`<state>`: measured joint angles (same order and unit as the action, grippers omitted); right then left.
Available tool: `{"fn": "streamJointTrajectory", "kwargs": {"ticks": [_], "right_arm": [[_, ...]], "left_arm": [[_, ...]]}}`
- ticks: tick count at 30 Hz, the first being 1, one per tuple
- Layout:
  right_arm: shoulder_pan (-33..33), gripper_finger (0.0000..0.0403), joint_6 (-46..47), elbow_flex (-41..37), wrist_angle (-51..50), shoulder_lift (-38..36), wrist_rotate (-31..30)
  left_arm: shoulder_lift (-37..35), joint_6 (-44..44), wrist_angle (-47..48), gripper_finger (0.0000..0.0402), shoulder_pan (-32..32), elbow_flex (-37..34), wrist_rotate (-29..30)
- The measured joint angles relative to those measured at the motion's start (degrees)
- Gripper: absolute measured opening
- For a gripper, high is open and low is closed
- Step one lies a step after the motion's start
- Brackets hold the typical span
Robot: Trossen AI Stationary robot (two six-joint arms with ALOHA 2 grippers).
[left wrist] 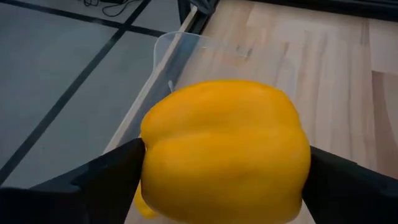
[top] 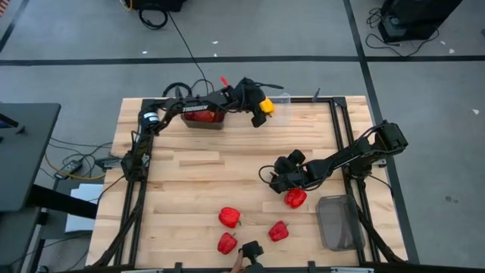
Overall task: Sort produce into baskets
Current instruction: Put the yellow bell pepper into the transparent bin, then put the red bell pepper into the bottom black bin
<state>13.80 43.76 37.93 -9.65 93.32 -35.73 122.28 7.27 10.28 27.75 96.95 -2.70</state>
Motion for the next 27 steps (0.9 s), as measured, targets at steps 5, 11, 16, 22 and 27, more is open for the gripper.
{"fn": "streamJointTrajectory", "kwargs": {"ticks": [5, 11, 16, 22, 27], "right_arm": [[0.1, 0.0347, 0.3, 0.0, 0.1, 0.0, 0.7], [0.0, 0.0347, 0.3, 0.0, 0.3, 0.0, 0.9], [0.0, 0.0347, 0.2, 0.0, 0.8, -0.1, 0.9], [0.1, 0.0347, 0.2, 0.0, 0.8, -0.1, 0.9], [0.2, 0.0347, 0.2, 0.0, 0.9, -0.1, 1.4]], "left_arm": [[0.0, 0.0, 0.0, 0.0392, 0.0, 0.0, -0.6], [-2.8, 1.4, -0.7, 0.0392, -0.4, -0.1, -1.7], [-6.3, 4.1, -2.9, 0.0393, -1.3, 0.0, -2.1], [-8.2, 4.4, 2.5, 0.0392, -1.7, 0.0, -1.5], [-9.4, 4.3, 8.5, 0.0392, -3.1, -0.5, -8.5]]}}
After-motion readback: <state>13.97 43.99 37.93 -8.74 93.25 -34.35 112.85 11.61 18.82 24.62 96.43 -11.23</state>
